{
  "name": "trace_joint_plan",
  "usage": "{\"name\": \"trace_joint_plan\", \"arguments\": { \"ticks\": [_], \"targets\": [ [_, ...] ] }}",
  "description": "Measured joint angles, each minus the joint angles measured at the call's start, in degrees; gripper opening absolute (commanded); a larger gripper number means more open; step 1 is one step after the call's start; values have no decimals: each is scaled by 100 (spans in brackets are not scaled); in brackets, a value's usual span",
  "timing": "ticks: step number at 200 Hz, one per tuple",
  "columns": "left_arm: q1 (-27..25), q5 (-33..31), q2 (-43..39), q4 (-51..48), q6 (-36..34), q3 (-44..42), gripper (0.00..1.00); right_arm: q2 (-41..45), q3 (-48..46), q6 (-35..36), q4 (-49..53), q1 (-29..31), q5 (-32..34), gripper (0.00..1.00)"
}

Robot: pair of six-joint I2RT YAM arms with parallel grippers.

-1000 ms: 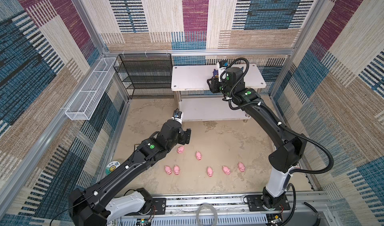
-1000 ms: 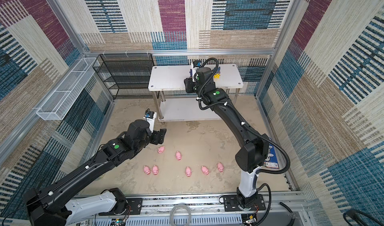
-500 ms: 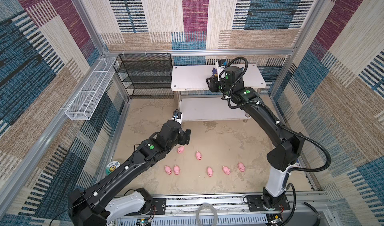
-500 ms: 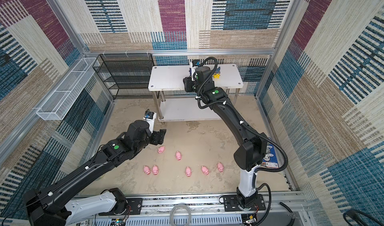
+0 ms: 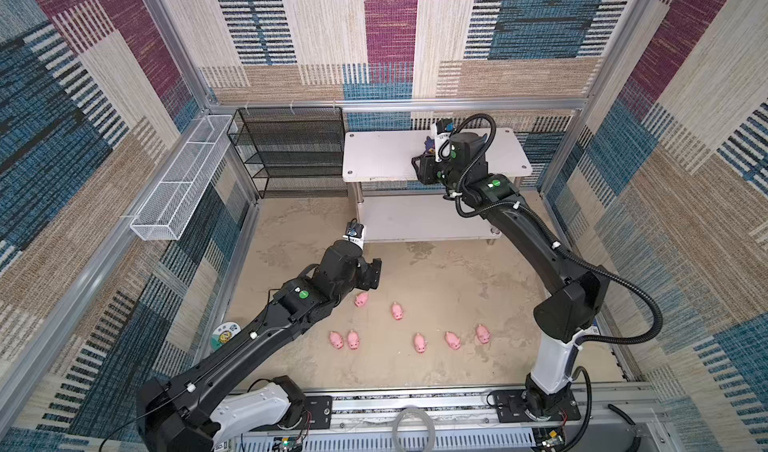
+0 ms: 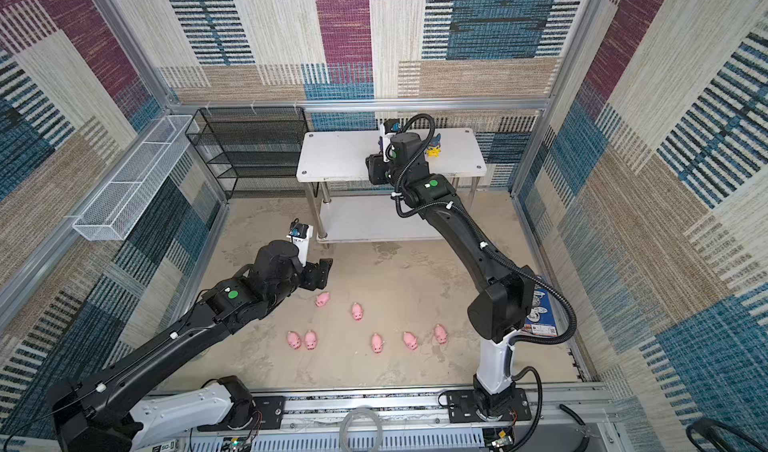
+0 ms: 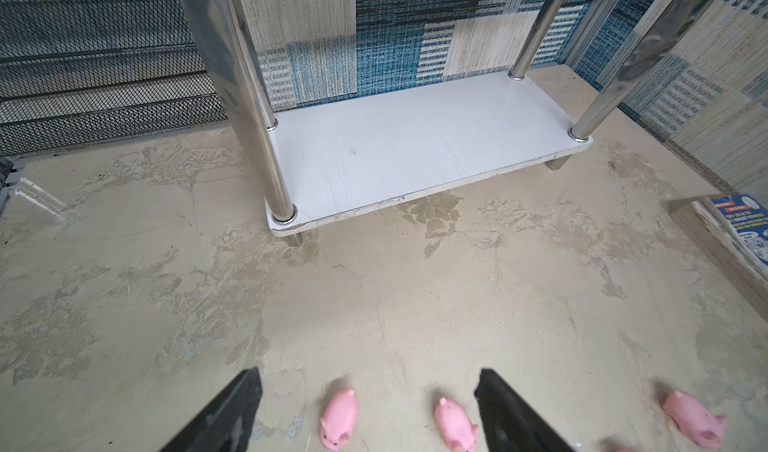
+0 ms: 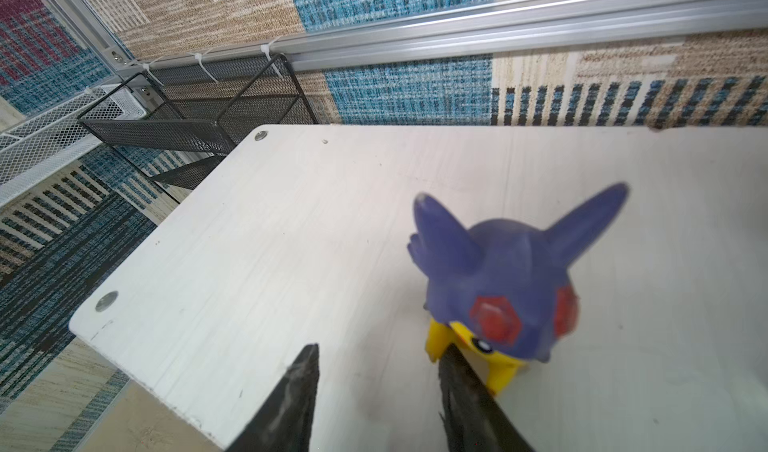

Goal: Place and organize the plastic toys onto the shelf
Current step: 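Withdraw the right gripper from the shelf down toward the pink pigs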

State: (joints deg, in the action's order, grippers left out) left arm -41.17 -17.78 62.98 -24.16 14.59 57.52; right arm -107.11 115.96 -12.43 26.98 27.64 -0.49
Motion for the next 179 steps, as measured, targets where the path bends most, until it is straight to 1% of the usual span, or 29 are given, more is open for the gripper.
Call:
{"name": "trace_joint_plan", "arguments": {
  "ticks": [113,157,179],
  "targets": [
    [0,7,39,-7,0,79,86,501,-245,0,144,0,0,58],
    [0,7,26,-11,0,131,87,977,-433,2,162,0,-17,62],
    [0,7,0,-28,0,160,87,1292,-588,7,168,0,24,66]
  ]
}}
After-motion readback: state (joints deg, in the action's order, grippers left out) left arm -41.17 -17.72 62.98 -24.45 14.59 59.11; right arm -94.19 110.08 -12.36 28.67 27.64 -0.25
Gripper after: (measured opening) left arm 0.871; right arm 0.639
